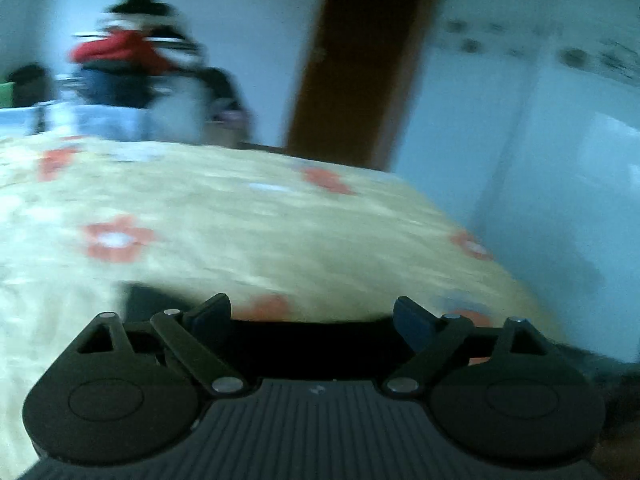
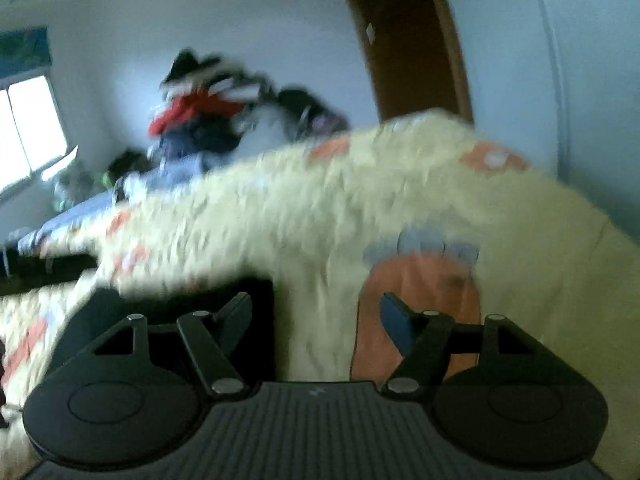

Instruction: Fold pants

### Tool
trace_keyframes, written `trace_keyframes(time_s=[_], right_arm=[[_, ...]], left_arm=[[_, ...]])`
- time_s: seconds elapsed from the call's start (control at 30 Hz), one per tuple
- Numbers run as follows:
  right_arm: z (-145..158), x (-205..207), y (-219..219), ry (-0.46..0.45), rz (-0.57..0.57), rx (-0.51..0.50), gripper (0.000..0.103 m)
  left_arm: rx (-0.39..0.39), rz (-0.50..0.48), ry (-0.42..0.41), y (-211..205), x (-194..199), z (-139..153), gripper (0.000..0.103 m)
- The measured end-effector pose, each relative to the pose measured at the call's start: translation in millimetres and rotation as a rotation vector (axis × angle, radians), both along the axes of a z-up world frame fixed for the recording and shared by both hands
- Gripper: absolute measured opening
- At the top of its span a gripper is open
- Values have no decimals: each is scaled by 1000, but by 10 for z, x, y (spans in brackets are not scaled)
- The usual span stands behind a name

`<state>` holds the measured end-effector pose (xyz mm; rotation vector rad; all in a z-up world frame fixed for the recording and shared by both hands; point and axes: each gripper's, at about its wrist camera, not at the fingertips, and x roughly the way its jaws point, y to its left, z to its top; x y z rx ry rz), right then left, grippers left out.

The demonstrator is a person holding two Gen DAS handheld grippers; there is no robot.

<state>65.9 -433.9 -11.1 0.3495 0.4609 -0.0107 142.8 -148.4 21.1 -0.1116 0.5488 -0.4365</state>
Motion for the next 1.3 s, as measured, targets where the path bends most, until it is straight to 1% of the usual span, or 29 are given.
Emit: trace_keyframes(time_s=[0.07,0.1,0.13,0.17,0.27,0.3,0.33,0.37,0.4,0.43,0.5,0.6,0.67,0.73,0.77,0.8,0.83,0.9,0.93,0.97,1.0,1.03,1.07,1.1,1.13,1.17,1.2,1.27,1.3], right_arm=[[87,129,-1,-33,83,71,72],[99,224,18,-36,127,100,73],[86,344,38,-27,167,125,73],[47,484,63,9,192,147,73],[-134,808,151,111,257,188,73],[-170,845,189,121,281,194,69],[-169,841,257,119,298,165,54],[-148,837,314,118,309,114,43],[-131,837,340,118,322,90,37],[-112,836,353,107,329,81,34],[-47,840,399,85,329,17,30],[2,889,449,63,303,-80,29],[-71,992,484,93,276,-141,30],[-189,1086,489,153,288,-141,39],[-207,1068,485,150,276,-149,41],[-193,1024,462,141,251,-150,56],[-157,967,450,131,216,-157,65],[-29,775,440,64,151,-190,65],[27,698,466,40,142,-211,66],[85,615,509,15,170,-227,66],[117,572,543,8,217,-222,66],[125,556,590,15,268,-209,65],[94,572,652,41,320,-201,65],[39,614,709,71,357,-209,65],[-43,679,761,110,370,-233,65],[-149,763,796,149,355,-267,65],[-222,820,785,162,345,-271,71],[-233,851,697,159,321,-204,73],[-198,827,669,153,310,-186,73]], left_arm=[[22,83,32,261,148,-25,90],[46,115,51,345,226,-55,90],[73,143,66,416,290,-90,90],[101,158,75,462,337,-125,89],[186,144,79,514,374,-203,88],[209,129,73,508,373,-232,88],[232,116,61,471,373,-261,89],[256,111,51,433,375,-298,89],[284,118,46,396,402,-335,88],[298,131,45,384,421,-379,88],[287,174,47,389,514,-430,88],[278,270,73,425,690,-524,88],[302,295,86,425,769,-573,87],[305,293,90,458,775,-580,85],[308,297,75,474,733,-555,85],[316,303,57,479,687,-530,86],[316,304,31,490,613,-485,84],[302,291,-1,512,473,-407,85],[286,271,-11,519,406,-367,86],[273,249,-13,505,360,-345,86],[265,223,-9,479,327,-338,87],[270,198,1,431,319,-351,88],[286,180,13,374,331,-383,88],[310,174,23,318,356,-432,88],[341,174,35,268,397,-496,88],[357,177,46,243,434,-558,89],[357,179,59,243,456,-596,89],[317,186,75,317,429,-576,87],[307,187,68,365,394,-548,88]])
